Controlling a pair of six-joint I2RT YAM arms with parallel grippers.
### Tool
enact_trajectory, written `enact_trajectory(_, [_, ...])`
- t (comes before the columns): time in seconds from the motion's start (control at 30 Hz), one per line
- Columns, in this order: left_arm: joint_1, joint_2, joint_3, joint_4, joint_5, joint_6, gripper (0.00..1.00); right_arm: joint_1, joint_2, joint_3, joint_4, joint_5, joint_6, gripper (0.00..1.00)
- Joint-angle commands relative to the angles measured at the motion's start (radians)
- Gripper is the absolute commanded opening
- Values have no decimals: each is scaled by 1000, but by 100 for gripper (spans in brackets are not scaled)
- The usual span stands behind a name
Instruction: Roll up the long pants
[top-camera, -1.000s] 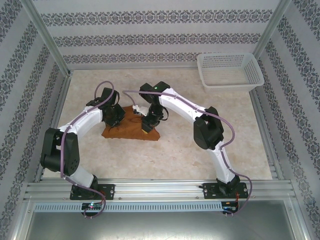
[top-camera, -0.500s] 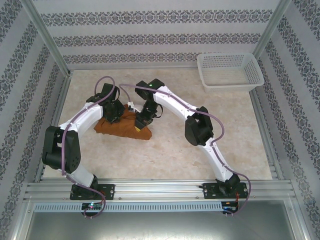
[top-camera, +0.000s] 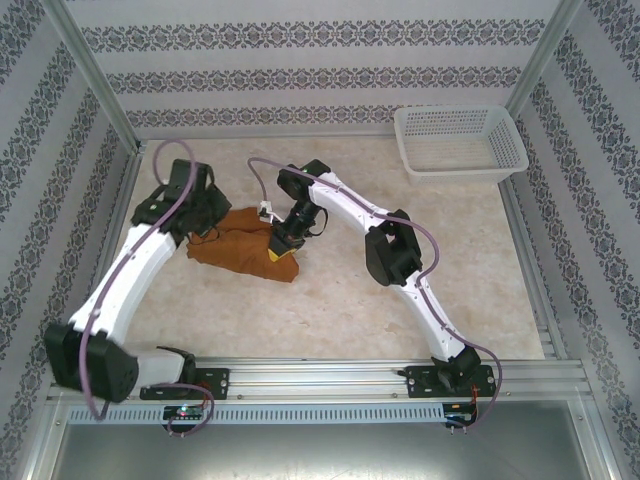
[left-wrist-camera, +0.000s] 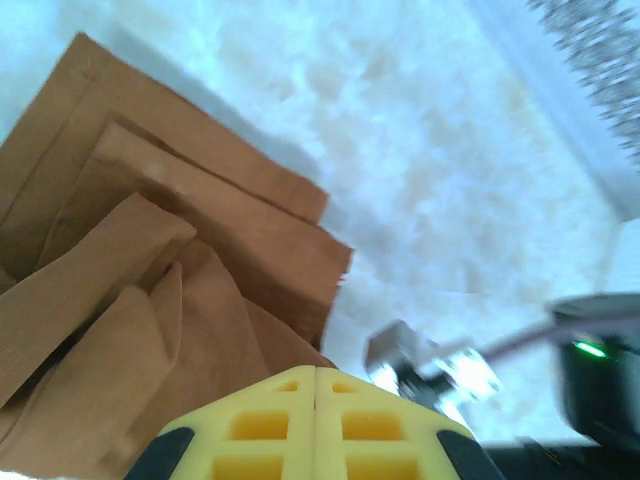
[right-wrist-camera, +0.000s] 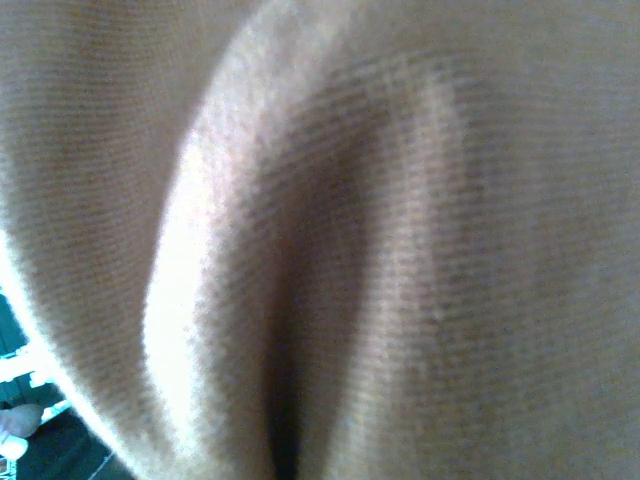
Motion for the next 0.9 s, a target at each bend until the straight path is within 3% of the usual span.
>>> enact_trajectory(0.0, [6, -101, -93, -72, -6, -68, 0, -2, 38, 19, 50, -41, 17, 0])
enact_trajectory(0.17, [-4, -211, -264, -26, 6, -143, 0, -6, 45, 19, 47, -44, 14, 0])
enact_trajectory(0.33, [-4, -148, -303, 50, -5, -137, 0, -10, 43, 7, 38, -44, 4, 0])
enact_trajectory(0.43, [-3, -49, -288, 106, -42, -114, 0, -10, 37, -1, 39, -44, 3, 0])
enact_trajectory(0.67, [6, 341, -179, 197, -173, -90, 0, -12, 34, -24, 31, -47, -6, 0])
enact_trajectory(0.87, [8, 584, -65, 181, -180, -117, 0, -17, 16, -76, 33, -32, -22, 0])
